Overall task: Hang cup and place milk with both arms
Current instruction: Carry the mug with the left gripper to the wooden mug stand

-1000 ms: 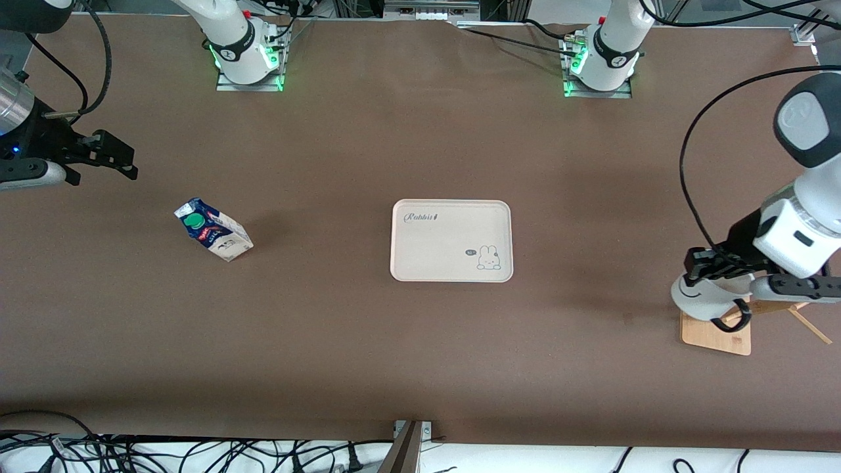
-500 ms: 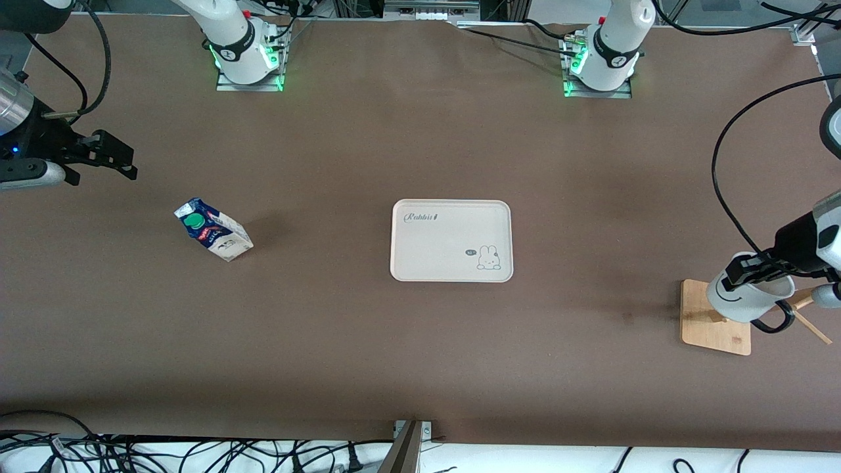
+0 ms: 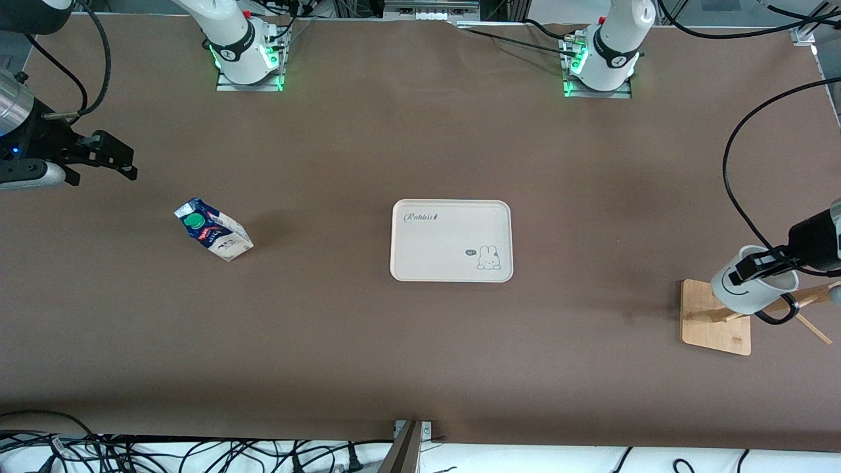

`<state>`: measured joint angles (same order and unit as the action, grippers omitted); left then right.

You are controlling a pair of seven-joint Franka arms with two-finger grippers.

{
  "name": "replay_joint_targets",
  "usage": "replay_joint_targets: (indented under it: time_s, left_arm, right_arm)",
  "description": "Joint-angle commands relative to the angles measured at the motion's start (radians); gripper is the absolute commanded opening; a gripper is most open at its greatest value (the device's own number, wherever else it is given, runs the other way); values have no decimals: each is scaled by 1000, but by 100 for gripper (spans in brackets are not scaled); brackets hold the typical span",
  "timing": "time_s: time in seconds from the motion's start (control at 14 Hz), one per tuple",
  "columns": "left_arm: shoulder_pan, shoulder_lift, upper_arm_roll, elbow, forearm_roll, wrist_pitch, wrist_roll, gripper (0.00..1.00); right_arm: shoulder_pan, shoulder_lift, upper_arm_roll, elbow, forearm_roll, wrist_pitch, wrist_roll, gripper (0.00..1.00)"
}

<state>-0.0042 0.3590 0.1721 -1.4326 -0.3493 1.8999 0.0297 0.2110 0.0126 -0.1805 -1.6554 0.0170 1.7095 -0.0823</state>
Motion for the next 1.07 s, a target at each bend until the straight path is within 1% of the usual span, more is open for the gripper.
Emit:
replay_joint_targets:
  time_s: [0.0,0.36,0.5,0.64,0.79,0.86,0.93,1.0]
  left_arm:
    - [24,11,-2,37,-25,-36,25,0]
    - [50,21,-2,35,-23,-41,48,0]
    - [64,31,-2,35,-27,-41,117,0]
    - [85,31,-2,34,-42,-41,133,0]
    - [101,40,0,32,-45,-42,223,0]
    - [108,43,0,31,-46,-42,263,3]
    - [112,43,0,29,-46,-47,272,55]
    - [110,41,0,29,-46,-51,276,100]
  right_arm:
    - [-15,7,12,20,-3,-11,4,100]
    - [-15,12,12,20,-3,-10,4,100]
    - [-15,12,12,20,-3,-7,4,100]
    - [-15,12,12,20,-3,-7,4,100]
    - [-16,12,12,20,-3,-5,4,100]
    - [-18,12,12,20,-3,-5,4,100]
    - [-18,12,12,20,-3,-7,4,100]
    - [-16,12,12,20,-3,-7,4,100]
